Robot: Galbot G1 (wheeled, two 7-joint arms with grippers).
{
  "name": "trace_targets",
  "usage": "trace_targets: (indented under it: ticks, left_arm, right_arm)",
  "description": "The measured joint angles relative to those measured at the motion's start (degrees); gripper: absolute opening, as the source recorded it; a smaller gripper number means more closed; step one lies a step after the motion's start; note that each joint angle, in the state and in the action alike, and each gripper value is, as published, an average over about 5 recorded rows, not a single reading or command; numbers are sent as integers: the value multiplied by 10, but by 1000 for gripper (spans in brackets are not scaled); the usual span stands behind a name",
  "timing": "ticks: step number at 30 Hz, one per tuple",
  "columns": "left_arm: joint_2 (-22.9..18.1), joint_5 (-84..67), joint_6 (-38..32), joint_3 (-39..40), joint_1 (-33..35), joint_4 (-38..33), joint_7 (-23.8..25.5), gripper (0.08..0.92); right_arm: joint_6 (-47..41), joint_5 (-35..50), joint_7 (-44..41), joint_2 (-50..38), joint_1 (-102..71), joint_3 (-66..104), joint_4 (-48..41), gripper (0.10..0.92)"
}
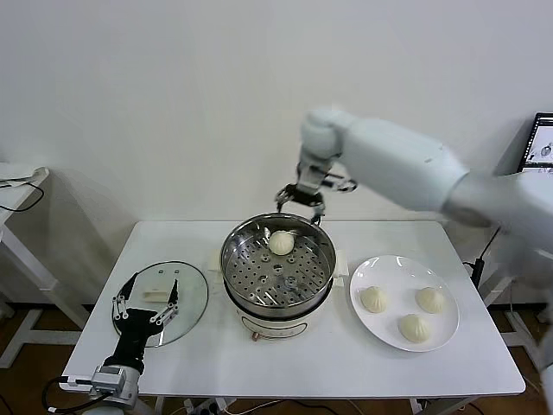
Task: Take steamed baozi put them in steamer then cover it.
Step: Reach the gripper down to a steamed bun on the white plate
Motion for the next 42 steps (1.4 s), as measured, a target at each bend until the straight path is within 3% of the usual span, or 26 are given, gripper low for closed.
trace_targets:
  ticks: [8, 17, 42]
  left_arm:
    - [-3, 3, -1, 5, 3, -7, -3, 823]
    - [-6, 6, -1, 8, 3, -6, -5, 823]
    - [-9, 10, -3, 14, -4, 13, -6, 823]
  right_arm:
    - [-158, 47, -3, -122, -30, -10, 40, 823]
    - [-283, 58, 19, -169, -125, 26, 47, 823]
    - [-365, 7, 77, -134, -295, 104, -9, 823]
